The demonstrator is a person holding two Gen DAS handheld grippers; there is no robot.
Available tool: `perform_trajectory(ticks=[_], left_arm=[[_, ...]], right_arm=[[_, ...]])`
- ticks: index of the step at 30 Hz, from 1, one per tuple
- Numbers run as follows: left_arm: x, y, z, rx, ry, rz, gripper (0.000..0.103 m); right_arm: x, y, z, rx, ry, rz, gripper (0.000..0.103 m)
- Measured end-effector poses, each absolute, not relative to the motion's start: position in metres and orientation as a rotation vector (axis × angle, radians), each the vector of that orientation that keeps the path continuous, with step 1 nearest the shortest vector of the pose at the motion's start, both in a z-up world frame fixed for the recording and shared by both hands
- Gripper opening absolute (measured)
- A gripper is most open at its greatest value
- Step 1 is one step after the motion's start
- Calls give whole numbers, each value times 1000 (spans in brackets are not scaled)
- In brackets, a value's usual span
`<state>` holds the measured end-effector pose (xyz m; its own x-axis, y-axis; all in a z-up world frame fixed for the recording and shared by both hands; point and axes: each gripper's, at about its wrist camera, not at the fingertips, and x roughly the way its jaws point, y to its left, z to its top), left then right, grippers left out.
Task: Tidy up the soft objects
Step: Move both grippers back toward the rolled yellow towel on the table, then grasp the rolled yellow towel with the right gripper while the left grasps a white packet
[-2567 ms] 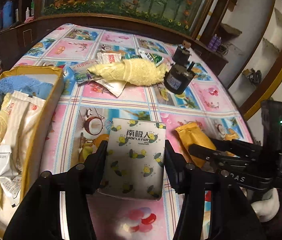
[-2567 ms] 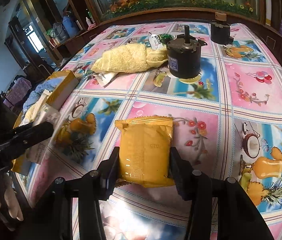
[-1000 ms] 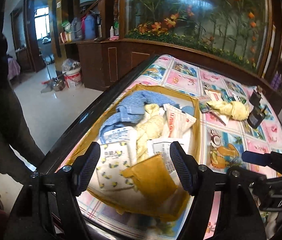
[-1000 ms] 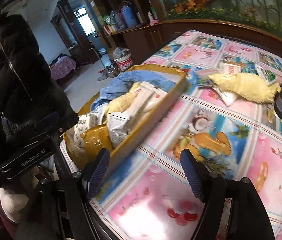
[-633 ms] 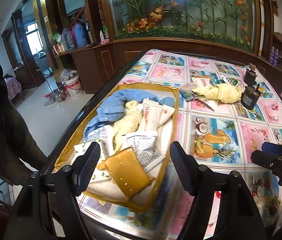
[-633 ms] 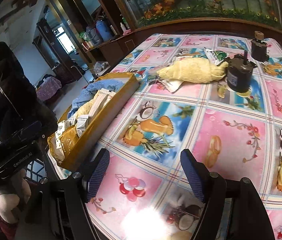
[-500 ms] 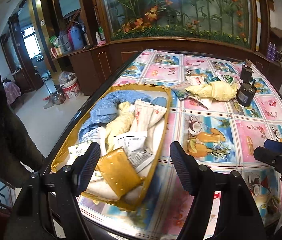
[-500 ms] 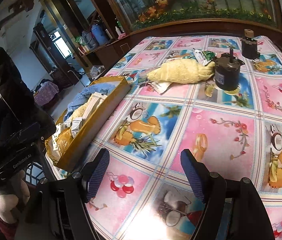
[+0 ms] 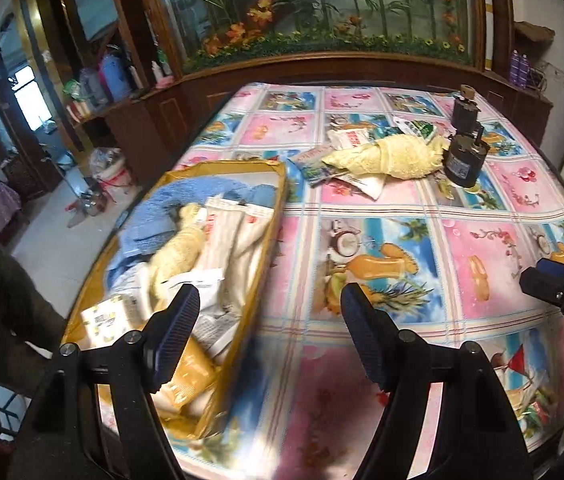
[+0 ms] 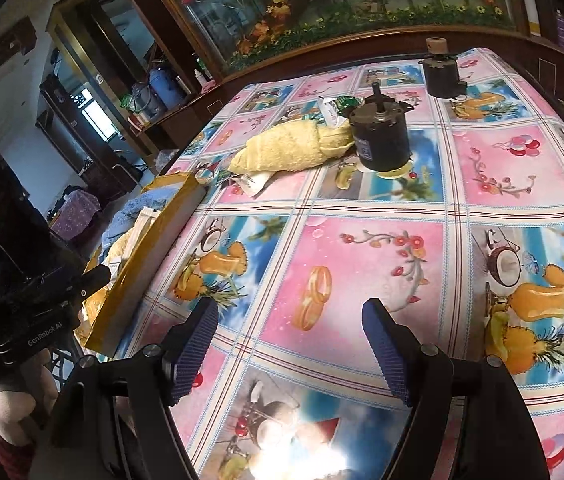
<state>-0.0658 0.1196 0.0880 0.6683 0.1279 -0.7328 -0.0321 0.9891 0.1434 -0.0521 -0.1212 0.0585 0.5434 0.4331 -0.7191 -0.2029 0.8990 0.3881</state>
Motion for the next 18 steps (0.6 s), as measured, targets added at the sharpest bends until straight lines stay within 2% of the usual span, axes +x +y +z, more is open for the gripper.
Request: perform_trajectory(ticks=[11, 18], left_arm=[[56, 87, 63, -30, 1023, -146, 73], [160, 65, 54, -105, 1011, -129, 73]], right_arm=[[-13, -148, 30, 362, 950, 325, 78], [-1, -159, 19, 408, 930, 339, 78]])
